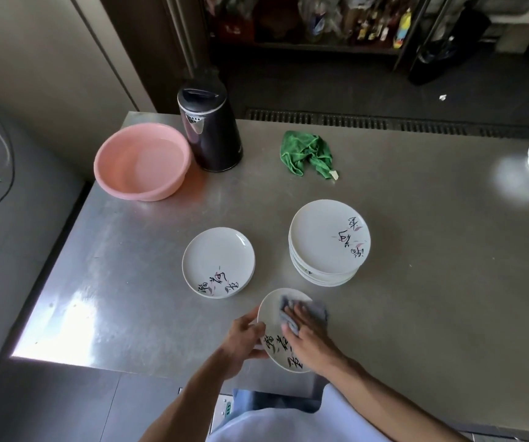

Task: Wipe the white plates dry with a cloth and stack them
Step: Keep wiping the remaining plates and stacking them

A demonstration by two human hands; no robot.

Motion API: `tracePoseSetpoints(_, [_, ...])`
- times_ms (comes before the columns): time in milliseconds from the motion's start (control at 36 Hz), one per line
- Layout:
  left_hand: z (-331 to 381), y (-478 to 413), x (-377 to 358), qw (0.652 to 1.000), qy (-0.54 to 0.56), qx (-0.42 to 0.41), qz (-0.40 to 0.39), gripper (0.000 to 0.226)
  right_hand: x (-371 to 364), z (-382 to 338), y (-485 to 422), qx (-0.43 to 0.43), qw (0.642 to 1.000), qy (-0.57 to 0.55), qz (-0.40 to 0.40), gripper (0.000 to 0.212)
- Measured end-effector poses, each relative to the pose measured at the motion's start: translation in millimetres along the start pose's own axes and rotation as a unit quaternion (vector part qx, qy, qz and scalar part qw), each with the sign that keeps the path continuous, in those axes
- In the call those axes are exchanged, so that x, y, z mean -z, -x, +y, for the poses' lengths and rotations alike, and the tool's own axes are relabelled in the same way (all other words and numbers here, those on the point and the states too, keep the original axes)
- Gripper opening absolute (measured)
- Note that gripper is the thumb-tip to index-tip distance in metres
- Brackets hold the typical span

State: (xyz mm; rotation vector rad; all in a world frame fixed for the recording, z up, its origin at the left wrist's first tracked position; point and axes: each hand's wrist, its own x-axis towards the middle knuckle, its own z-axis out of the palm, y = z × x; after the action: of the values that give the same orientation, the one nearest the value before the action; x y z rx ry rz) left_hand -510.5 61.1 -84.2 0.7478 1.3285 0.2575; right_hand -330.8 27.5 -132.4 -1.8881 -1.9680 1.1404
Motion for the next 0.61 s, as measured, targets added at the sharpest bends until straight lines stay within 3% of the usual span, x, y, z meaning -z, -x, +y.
tracePoseSetpoints(83, [0.6, 1.0, -4.5, 0.999, -0.023, -0.007, -0.02, 0.026, 0.2, -12.8, 6.9, 0.041, 0.988, -0.135, -0.066, 0.052])
tracePoseSetpoints(139, [-0.7, 0.8, -5.4, 1.0, -0.024, -0.008, -0.011, 0.026, 2.1, -14.0, 6.0, 0.038, 0.987, -0.137, -0.076, 0.051])
tracePoseSetpoints(250, [-6.4, 2.1, -1.7, 0.998, 0.058, -0.009, 0.021, 0.043, -1.3, 8.5, -2.1, -0.027, 0.996, 0.085, -0.03, 0.057])
tracePoseSetpoints(306, [-10.9, 0.6, -0.6, 0.993, 0.098, -0.007, 0.059, 0.04, -0.7, 13.1, -2.8, -0.082, 0.991, 0.107, -0.004, 0.06])
tracePoseSetpoints(389, [-13.2, -4.0, -1.5, 0.99, 0.08, -0.008, 0.119, 0.018, -1.8, 7.6, -1.2, -0.089, 0.996, -0.024, 0.008, 0.057])
tracePoseSetpoints(472, [-11.0, -7.8, -3.8, 0.986, 0.08, 0.008, 0.144, 0.012, 0.3, -7.6, 6.2, -0.096, 0.975, -0.196, -0.041, 0.054])
tracePoseSetpoints(556, [-10.5, -3.5, -2.3, 0.988, 0.101, 0.022, 0.118, 0.009, 2.9, -25.7, 9.4, -0.075, 0.961, -0.25, -0.097, 0.051])
tracePoseSetpoints(611, [-12.7, -0.6, -0.1, 0.993, 0.096, 0.035, 0.067, 0.026, 2.5, -32.2, 7.9, -0.077, 0.955, -0.267, -0.101, 0.051])
